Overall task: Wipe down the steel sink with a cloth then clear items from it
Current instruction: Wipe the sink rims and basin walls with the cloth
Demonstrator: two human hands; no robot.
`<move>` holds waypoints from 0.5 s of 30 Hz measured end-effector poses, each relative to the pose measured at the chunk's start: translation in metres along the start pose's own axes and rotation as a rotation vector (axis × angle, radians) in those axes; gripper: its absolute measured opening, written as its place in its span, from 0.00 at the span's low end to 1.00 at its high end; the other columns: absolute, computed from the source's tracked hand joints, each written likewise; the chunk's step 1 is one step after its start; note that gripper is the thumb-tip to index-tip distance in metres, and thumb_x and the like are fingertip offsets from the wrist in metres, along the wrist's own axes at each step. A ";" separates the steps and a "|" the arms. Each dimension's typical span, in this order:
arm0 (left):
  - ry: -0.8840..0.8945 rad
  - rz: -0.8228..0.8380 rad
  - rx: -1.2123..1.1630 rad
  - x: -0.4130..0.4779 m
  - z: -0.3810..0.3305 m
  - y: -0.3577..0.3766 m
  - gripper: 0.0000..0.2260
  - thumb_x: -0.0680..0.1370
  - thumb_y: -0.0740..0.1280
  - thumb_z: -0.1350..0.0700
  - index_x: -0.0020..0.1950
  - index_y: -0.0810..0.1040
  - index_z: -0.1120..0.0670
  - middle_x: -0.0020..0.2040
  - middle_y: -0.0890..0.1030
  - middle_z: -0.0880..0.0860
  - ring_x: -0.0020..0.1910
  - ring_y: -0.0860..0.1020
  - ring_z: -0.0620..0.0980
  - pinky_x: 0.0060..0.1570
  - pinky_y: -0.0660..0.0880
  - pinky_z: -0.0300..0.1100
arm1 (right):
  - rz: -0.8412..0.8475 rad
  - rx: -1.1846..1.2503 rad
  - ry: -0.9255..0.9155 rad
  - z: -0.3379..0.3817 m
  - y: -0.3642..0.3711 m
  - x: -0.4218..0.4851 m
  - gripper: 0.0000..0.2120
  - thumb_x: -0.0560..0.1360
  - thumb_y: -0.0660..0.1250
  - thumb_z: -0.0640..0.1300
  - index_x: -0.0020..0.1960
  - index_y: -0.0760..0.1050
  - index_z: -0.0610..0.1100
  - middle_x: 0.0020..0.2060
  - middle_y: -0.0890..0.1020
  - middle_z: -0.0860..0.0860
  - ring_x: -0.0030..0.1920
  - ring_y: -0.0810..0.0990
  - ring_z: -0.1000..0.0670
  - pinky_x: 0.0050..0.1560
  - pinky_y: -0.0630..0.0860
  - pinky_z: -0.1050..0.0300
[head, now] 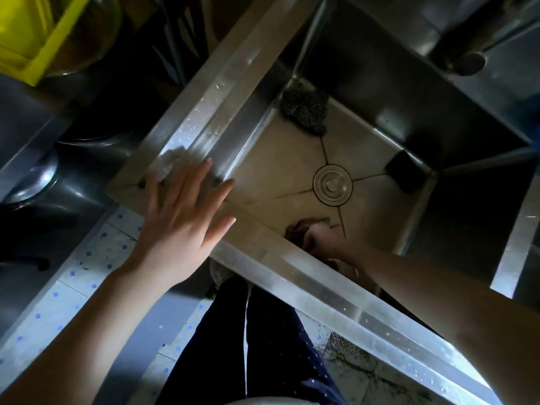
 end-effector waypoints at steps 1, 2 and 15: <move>0.004 -0.005 -0.005 0.003 0.004 0.001 0.23 0.80 0.51 0.42 0.66 0.72 0.53 0.71 0.66 0.61 0.69 0.67 0.61 0.65 0.56 0.63 | -0.009 0.003 -0.020 0.012 -0.004 0.006 0.08 0.73 0.65 0.35 0.49 0.82 0.37 0.49 0.83 0.42 0.51 0.80 0.43 0.59 0.75 0.49; 0.001 -0.003 -0.009 0.006 0.007 0.003 0.22 0.80 0.51 0.42 0.67 0.72 0.52 0.72 0.66 0.60 0.70 0.66 0.60 0.66 0.54 0.62 | -0.015 0.008 -0.029 0.023 -0.007 0.013 0.08 0.73 0.65 0.35 0.50 0.82 0.38 0.50 0.82 0.42 0.51 0.80 0.43 0.57 0.76 0.49; -0.064 0.187 -0.034 0.061 0.035 -0.009 0.25 0.78 0.48 0.41 0.69 0.68 0.51 0.73 0.63 0.59 0.72 0.61 0.59 0.65 0.55 0.68 | -0.177 -0.001 -0.298 0.128 -0.041 0.080 0.10 0.75 0.63 0.37 0.53 0.79 0.41 0.55 0.75 0.43 0.55 0.75 0.42 0.50 0.70 0.55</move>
Point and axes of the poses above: each hand's wrist, its own x-axis towards the middle knuckle, its own y-axis out of the palm, z = x × y, the point moved 3 cm from there along x, towards the middle knuckle
